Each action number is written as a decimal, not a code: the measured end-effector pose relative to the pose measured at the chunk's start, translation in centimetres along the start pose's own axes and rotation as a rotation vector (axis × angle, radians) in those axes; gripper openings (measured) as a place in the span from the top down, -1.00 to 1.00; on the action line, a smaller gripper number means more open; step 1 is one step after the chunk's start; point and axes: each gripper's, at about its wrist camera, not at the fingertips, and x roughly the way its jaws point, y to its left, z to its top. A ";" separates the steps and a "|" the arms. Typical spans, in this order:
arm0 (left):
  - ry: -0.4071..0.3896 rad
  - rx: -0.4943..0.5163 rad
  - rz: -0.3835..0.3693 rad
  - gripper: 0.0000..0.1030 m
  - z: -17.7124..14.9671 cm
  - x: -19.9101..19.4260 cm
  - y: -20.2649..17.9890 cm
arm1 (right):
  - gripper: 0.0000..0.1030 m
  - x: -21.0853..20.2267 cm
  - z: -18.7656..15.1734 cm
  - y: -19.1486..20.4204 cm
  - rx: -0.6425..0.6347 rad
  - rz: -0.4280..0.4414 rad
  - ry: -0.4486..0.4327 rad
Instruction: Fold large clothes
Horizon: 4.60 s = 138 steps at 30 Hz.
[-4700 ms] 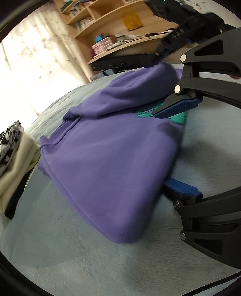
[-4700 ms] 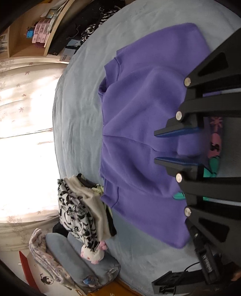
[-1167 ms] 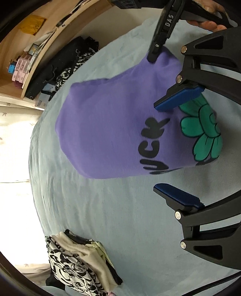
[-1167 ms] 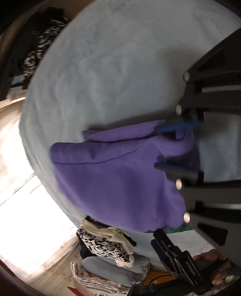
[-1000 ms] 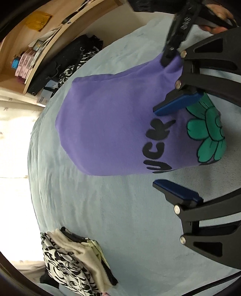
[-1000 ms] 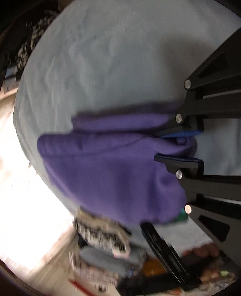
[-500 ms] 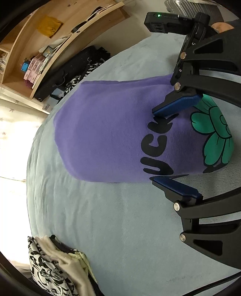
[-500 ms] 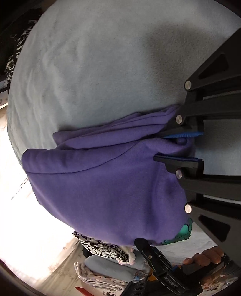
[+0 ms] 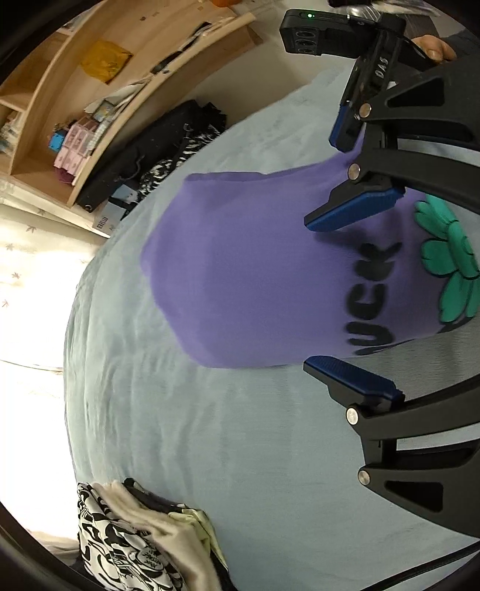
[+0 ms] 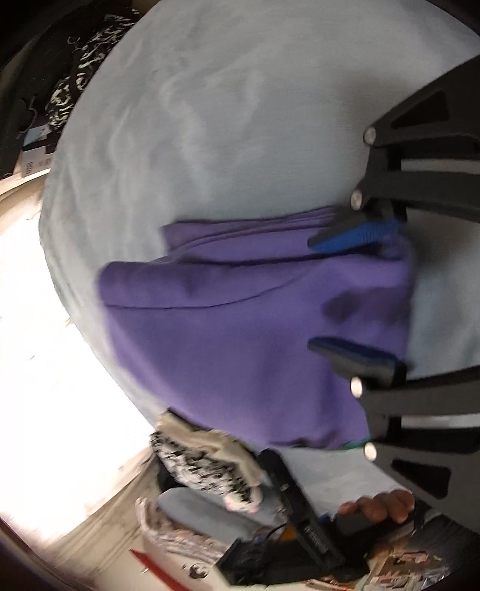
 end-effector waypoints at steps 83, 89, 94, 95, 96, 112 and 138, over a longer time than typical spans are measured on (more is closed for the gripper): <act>0.223 -0.090 -0.103 -0.99 0.1 0.9 1.5 | -1.00 0.0 2.6 -0.4 -0.050 -0.074 0.148; 0.275 -0.128 -0.122 -0.99 0.2 3.9 2.9 | -1.00 2.7 3.6 -2.4 0.048 0.025 0.206; 0.324 -0.219 -0.244 -0.99 -0.2 6.6 4.3 | -1.00 4.6 4.2 -3.6 0.061 0.067 0.220; 0.329 -0.232 -0.262 -0.99 -0.3 7.0 4.4 | -1.00 5.0 4.3 -3.8 0.064 0.074 0.227; 0.335 -0.248 -0.287 -0.99 -0.4 7.3 4.6 | -1.00 5.5 4.5 -4.1 0.069 0.084 0.237; 0.363 -0.266 -0.436 -0.99 -0.9 11.5 4.4 | -1.00 12.3 4.5 -6.8 0.200 0.287 0.302; 0.227 -0.240 -0.315 -0.99 -0.1 5.4 4.7 | 0.12 8.3 3.0 1.3 0.068 0.284 0.148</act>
